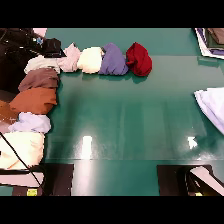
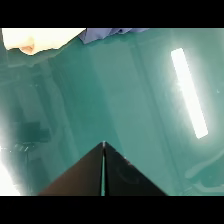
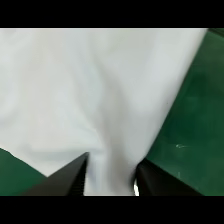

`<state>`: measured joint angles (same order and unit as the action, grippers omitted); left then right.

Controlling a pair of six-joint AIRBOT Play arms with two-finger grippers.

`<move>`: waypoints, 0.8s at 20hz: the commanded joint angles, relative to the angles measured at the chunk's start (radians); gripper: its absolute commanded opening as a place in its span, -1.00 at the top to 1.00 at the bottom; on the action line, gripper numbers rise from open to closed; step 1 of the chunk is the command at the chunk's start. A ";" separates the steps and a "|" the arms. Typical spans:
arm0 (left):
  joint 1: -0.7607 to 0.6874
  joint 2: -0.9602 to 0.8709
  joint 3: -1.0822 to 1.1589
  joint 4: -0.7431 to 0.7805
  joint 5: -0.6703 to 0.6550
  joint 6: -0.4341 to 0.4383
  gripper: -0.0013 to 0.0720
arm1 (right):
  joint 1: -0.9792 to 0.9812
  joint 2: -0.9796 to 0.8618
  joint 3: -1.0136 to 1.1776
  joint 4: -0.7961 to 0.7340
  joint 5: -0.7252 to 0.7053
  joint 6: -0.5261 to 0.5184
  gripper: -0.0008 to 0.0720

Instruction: Fold the shirts.

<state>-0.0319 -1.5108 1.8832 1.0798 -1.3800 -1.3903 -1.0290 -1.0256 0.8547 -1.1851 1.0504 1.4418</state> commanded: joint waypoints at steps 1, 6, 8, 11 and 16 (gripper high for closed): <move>0.001 0.001 0.000 0.000 -0.001 0.003 0.90 | -0.004 0.001 -0.005 -0.190 0.140 0.009 -0.35; 0.001 0.001 0.000 0.000 -0.003 0.003 0.90 | 0.011 0.001 0.028 -0.165 0.222 0.072 -0.36; 0.001 0.001 0.000 -0.001 0.005 0.002 0.90 | 0.069 0.001 0.067 -0.040 0.235 0.071 -0.35; 0.001 0.001 0.000 -0.004 0.012 0.002 0.90 | 0.238 0.001 0.119 0.068 0.248 0.069 -0.19; 0.001 0.001 0.000 -0.004 0.011 0.002 0.90 | 0.599 0.001 0.209 0.066 0.243 0.068 0.91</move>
<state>-0.0315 -1.5108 1.8832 1.0756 -1.3705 -1.3884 -0.6102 -1.0248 1.0157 -1.1458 1.2938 1.5093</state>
